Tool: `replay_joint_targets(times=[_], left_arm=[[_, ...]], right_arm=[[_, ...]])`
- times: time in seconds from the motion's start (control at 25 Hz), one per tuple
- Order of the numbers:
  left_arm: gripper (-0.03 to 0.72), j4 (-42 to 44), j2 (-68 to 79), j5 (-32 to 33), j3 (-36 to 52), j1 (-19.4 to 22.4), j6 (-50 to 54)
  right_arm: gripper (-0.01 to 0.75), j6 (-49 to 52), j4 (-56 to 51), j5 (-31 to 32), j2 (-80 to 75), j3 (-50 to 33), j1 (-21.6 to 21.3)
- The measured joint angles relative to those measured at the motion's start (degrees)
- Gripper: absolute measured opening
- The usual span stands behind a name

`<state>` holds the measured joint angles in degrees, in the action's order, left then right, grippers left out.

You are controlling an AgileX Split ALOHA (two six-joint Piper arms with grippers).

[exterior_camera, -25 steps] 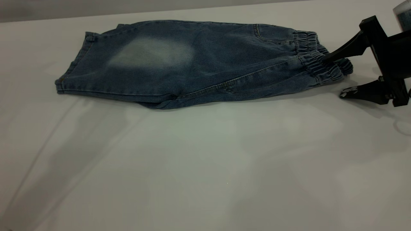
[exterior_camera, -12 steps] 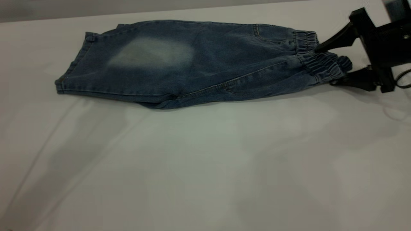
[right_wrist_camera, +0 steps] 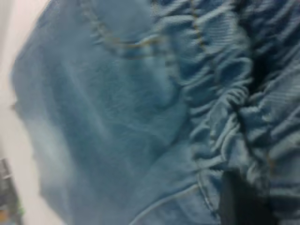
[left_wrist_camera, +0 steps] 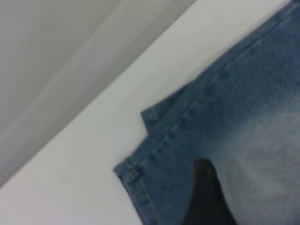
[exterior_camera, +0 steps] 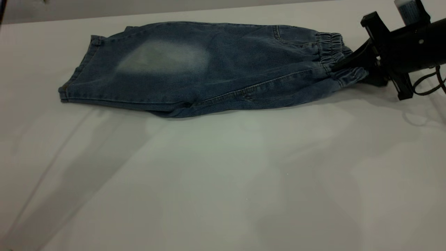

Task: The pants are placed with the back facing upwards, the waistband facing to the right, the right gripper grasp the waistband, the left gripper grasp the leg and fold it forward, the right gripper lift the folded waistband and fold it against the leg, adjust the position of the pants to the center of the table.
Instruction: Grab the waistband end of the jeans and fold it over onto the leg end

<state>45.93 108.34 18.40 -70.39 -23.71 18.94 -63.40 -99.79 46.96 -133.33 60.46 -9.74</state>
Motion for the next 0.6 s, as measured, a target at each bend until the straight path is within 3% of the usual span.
replay_joint_targets(times=[0.6], left_arm=[[0.437,-2.94,13.91,-5.86,0.0,-8.94,0.45]], right_arm=[[0.113,-1.42,0.06,22.75,4.75,0.0,-0.06]])
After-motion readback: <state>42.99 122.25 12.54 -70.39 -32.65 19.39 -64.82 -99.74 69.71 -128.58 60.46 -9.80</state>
